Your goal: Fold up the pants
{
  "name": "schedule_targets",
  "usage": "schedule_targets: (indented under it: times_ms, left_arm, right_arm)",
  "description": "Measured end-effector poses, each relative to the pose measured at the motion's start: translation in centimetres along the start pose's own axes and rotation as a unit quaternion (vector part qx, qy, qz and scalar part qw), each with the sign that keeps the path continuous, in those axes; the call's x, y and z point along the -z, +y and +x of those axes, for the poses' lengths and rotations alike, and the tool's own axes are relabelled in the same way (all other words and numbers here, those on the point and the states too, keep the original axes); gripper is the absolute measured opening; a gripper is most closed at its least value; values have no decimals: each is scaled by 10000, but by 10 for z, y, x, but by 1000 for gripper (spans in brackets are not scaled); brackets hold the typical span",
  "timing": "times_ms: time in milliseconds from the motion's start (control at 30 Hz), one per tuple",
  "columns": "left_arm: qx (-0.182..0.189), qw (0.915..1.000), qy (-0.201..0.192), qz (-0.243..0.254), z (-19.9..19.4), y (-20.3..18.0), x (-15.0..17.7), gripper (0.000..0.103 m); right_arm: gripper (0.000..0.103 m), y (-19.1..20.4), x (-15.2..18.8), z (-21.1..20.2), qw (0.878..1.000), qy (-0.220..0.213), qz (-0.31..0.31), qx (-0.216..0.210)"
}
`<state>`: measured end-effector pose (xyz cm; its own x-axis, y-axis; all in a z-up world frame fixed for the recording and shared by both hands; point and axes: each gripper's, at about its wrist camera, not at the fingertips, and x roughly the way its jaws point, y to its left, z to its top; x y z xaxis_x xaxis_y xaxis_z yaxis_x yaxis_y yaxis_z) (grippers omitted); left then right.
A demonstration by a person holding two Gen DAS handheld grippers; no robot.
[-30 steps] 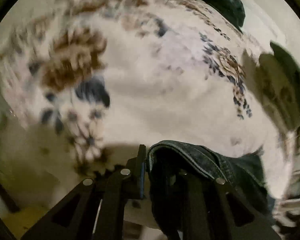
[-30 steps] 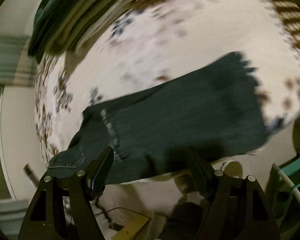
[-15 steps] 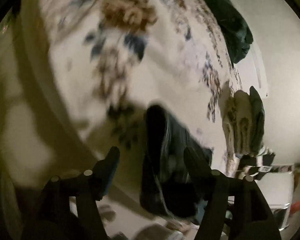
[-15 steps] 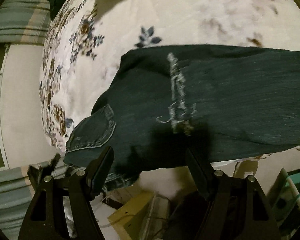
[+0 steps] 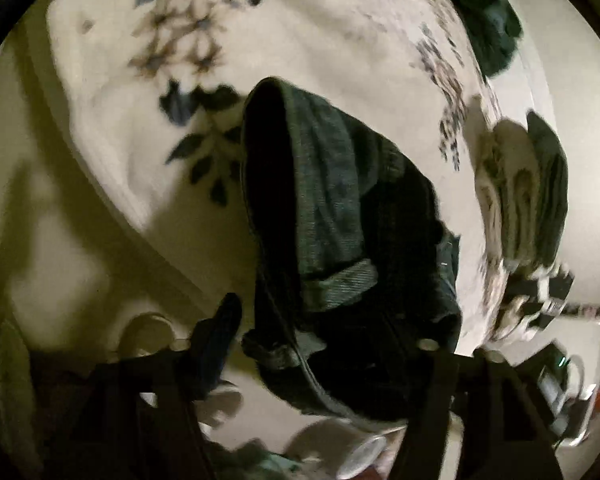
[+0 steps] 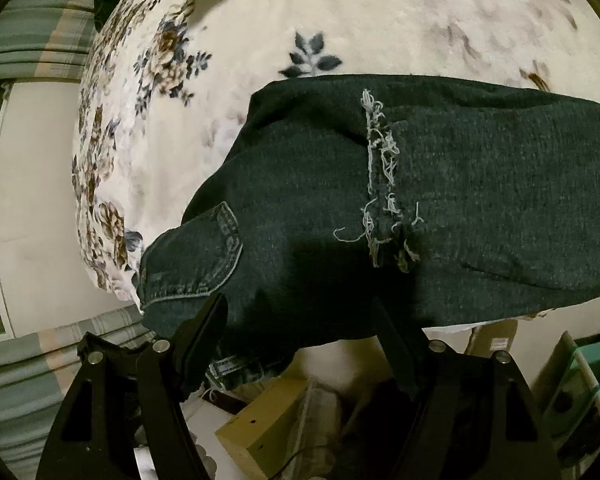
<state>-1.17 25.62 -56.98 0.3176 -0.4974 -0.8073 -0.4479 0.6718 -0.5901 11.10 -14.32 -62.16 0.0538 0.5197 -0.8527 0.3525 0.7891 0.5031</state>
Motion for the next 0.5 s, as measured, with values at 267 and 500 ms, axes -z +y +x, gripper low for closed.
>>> schedule_targets:
  times_ms: [267, 500]
  left_arm:
    - [-188, 9936, -512, 991, -28, -33, -17, 19]
    - [-563, 9720, -980, 2059, -58, -51, -94, 19]
  right_arm:
    - [76, -6, -6, 2, 10000, 8, 71, -44]
    - [76, -5, -10, 1, 9999, 14, 6, -131]
